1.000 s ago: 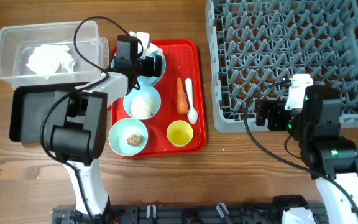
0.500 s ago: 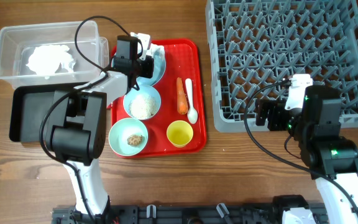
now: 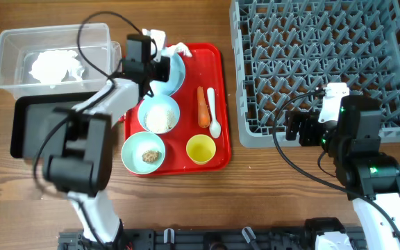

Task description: Sort waste into correct bins and load items into the dishwasher rack

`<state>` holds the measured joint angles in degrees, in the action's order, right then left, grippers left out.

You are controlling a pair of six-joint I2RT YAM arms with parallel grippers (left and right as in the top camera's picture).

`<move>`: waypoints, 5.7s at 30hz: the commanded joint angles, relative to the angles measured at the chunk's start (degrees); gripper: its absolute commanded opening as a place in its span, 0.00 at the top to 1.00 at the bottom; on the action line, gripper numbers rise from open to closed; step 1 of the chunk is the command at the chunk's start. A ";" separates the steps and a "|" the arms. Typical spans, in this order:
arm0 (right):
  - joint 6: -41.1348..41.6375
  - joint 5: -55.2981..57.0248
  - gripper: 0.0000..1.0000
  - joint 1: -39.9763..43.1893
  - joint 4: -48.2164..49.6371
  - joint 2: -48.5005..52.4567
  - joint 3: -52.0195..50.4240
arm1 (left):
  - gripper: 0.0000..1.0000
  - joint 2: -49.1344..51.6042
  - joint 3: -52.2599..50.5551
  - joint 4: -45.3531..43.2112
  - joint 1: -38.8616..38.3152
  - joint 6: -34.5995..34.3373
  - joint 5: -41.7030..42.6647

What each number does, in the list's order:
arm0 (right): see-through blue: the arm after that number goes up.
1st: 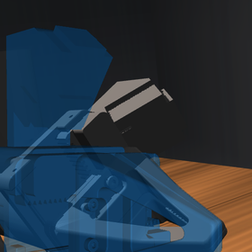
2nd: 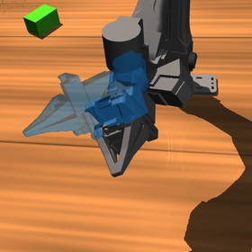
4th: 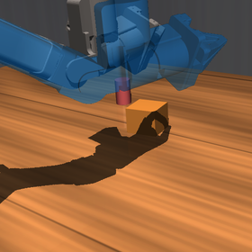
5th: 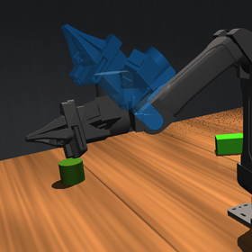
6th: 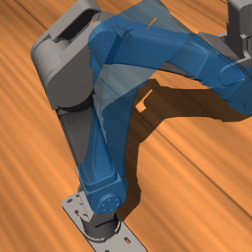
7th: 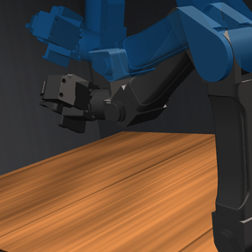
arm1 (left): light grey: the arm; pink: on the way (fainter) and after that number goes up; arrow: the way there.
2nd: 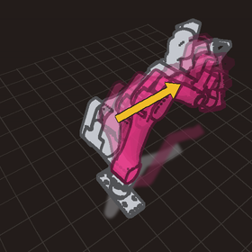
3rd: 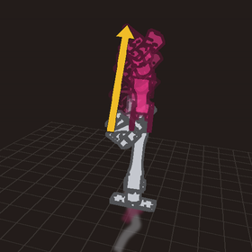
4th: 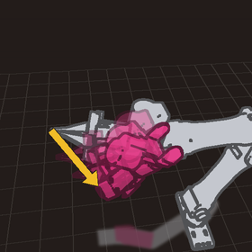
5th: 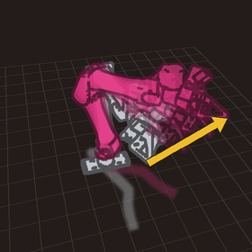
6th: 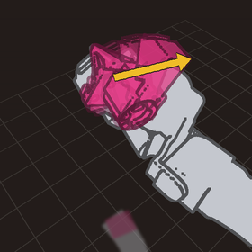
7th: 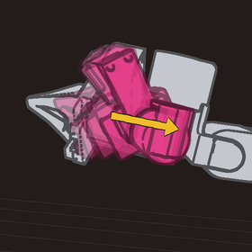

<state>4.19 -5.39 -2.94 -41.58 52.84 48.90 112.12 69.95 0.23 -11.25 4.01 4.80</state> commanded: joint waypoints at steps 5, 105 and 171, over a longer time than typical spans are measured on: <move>-0.59 -0.70 0.00 -0.09 -0.09 0.20 1.44 | 0.96 -16.57 0.22 2.73 6.95 0.02 -10.49; -0.57 -0.70 0.00 -0.09 -0.07 0.20 1.44 | 0.96 -11.43 -5.44 31.28 10.71 -14.99 -1.16; -0.55 -0.72 0.00 -0.09 -0.11 0.22 1.44 | 0.39 -16.81 -5.46 36.37 -8.92 -18.21 2.86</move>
<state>4.19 -5.39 -2.94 -41.78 52.95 48.90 90.89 64.45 37.45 -18.13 -11.79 7.20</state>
